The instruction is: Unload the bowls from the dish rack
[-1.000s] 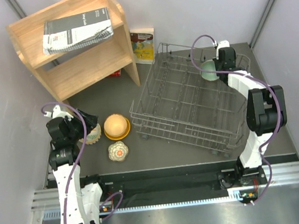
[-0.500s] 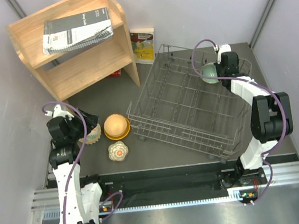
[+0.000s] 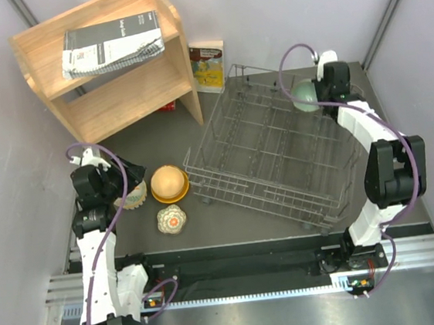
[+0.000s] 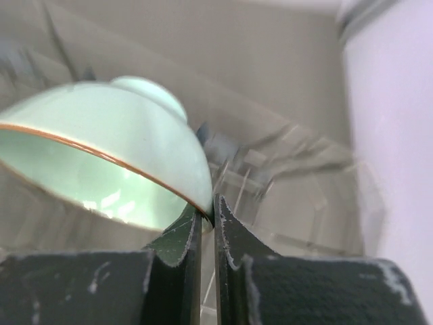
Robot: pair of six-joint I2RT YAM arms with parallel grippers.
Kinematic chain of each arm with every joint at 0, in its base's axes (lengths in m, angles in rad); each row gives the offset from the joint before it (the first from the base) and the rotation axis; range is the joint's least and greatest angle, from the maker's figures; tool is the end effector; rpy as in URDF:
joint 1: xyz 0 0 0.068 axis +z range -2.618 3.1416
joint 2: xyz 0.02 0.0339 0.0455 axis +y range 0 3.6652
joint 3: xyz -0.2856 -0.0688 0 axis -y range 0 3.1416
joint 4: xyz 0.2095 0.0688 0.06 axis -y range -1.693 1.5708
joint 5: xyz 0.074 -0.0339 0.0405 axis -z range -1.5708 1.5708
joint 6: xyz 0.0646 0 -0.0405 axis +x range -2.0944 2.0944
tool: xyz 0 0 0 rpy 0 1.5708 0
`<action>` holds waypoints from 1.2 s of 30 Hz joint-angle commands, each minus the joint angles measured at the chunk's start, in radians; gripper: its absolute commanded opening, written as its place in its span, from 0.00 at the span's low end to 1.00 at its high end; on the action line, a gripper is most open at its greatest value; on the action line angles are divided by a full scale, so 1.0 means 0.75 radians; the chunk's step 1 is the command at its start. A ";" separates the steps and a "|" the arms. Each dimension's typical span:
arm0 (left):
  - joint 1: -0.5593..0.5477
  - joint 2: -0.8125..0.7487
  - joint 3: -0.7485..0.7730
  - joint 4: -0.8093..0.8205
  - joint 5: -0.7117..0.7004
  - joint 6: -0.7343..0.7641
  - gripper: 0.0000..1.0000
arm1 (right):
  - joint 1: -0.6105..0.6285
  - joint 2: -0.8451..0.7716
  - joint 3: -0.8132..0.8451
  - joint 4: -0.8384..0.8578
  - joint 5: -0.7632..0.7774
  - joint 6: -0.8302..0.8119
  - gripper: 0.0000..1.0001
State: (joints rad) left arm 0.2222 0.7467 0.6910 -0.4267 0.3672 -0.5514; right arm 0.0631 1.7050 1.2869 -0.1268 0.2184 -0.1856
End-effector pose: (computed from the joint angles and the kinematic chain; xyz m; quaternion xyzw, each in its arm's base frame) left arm 0.1435 0.0086 0.2934 -0.2298 0.8147 -0.2375 0.4766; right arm 0.3913 0.0107 0.2953 -0.0544 0.8661 -0.1246 0.4811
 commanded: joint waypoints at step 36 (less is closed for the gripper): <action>-0.515 0.289 0.386 0.332 0.091 0.128 0.69 | 0.775 -0.576 0.012 -0.062 -0.314 0.436 0.00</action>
State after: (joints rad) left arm -0.1501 0.9997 0.9695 -0.2279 0.4015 -0.4839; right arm 0.5911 1.2785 1.2819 -0.2611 -0.0109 0.0753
